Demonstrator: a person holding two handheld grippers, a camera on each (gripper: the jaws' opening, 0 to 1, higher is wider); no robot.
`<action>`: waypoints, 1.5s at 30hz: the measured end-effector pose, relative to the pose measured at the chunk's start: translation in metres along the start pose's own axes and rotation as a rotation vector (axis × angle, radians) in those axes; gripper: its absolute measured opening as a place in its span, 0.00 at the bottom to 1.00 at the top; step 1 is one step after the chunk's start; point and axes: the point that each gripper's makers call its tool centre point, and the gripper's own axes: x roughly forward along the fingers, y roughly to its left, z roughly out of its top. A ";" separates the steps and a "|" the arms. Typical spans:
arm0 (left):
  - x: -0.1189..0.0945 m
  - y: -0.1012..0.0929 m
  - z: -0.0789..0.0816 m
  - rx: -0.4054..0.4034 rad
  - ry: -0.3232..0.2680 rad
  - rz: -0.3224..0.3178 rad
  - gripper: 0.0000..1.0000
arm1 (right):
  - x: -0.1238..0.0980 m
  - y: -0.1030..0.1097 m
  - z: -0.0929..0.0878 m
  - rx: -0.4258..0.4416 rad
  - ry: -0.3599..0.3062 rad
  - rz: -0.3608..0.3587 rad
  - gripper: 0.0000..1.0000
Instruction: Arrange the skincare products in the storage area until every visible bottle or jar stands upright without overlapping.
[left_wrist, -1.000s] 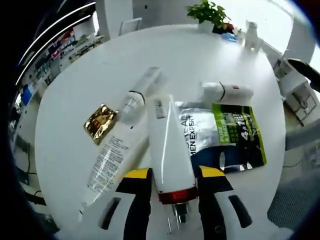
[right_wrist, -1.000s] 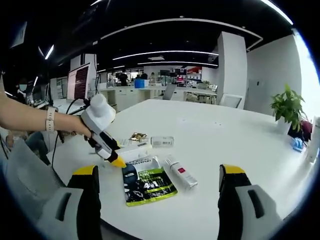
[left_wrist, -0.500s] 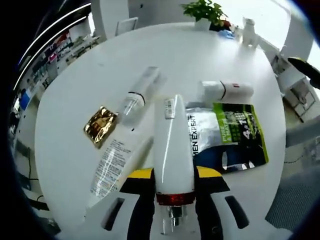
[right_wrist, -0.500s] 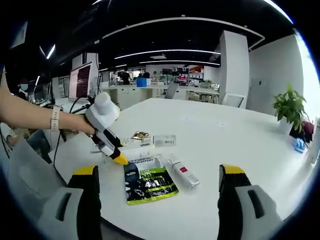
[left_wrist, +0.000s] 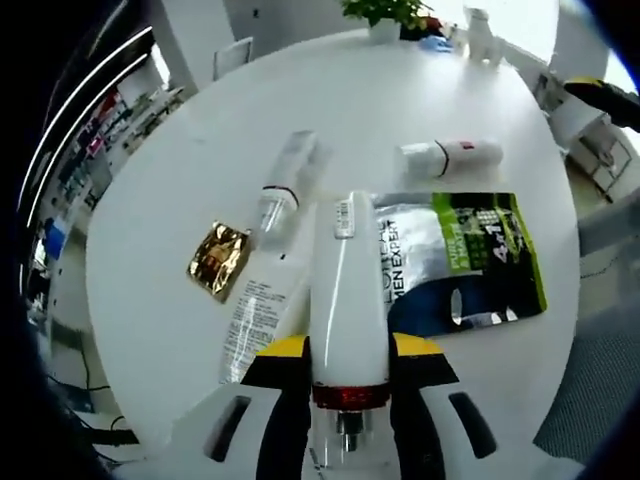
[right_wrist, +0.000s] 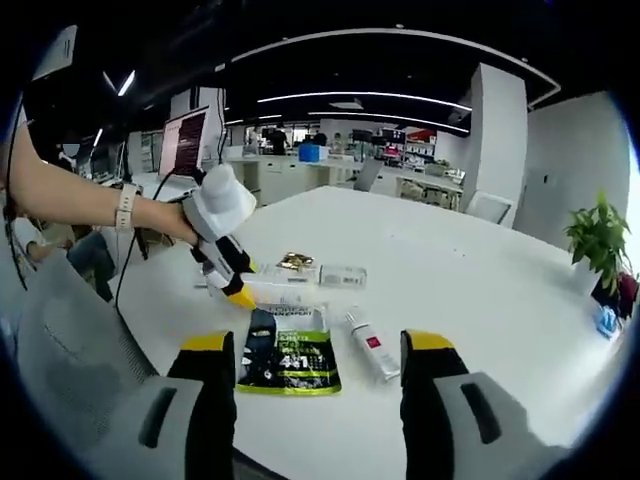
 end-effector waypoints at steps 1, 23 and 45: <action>-0.002 0.001 -0.001 0.008 0.002 0.004 0.26 | 0.001 0.000 0.000 -0.003 0.003 -0.004 0.63; -0.048 0.018 -0.008 0.509 0.061 0.105 0.25 | 0.042 0.031 0.023 -0.085 0.011 0.260 0.43; -0.079 0.018 -0.023 0.970 0.127 0.110 0.25 | 0.087 0.057 0.020 -0.158 0.062 0.453 0.42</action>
